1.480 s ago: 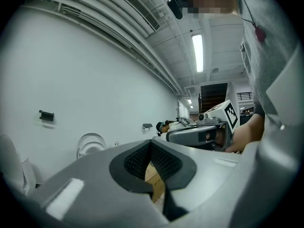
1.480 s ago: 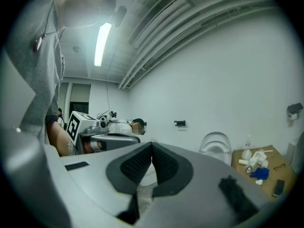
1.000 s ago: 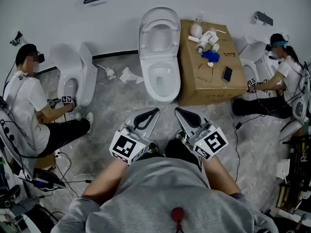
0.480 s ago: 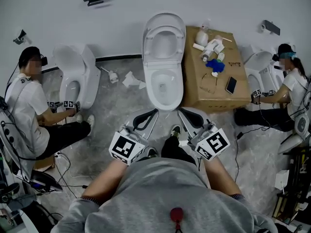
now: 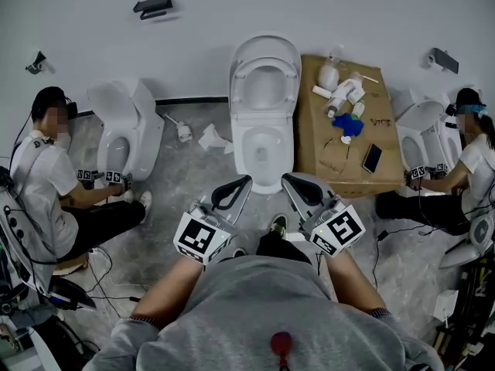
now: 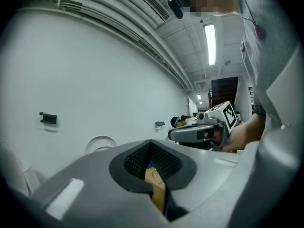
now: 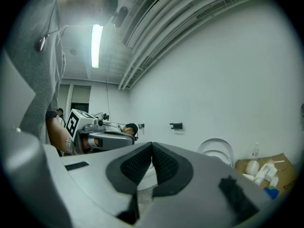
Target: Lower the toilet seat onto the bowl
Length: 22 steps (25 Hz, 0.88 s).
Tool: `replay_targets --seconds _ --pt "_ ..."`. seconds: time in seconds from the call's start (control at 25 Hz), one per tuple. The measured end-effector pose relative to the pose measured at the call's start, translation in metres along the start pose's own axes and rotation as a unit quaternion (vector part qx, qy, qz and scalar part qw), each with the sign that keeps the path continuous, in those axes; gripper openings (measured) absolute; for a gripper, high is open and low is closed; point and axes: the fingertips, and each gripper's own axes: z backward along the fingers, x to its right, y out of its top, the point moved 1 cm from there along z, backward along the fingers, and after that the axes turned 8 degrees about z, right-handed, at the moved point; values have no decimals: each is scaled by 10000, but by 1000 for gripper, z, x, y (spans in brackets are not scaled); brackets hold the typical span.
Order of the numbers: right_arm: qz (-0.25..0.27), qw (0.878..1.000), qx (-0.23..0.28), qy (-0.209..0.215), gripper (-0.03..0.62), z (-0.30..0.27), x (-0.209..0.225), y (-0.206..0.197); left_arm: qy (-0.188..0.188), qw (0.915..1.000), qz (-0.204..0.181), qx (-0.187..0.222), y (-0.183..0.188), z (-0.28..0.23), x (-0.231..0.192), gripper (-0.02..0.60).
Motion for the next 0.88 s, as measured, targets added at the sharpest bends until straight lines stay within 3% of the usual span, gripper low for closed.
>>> replay_targets --seconds 0.88 --pt "-59 9979 38 637 14 -5 132 -16 682 9976 -51 -55 22 -130 -25 8"
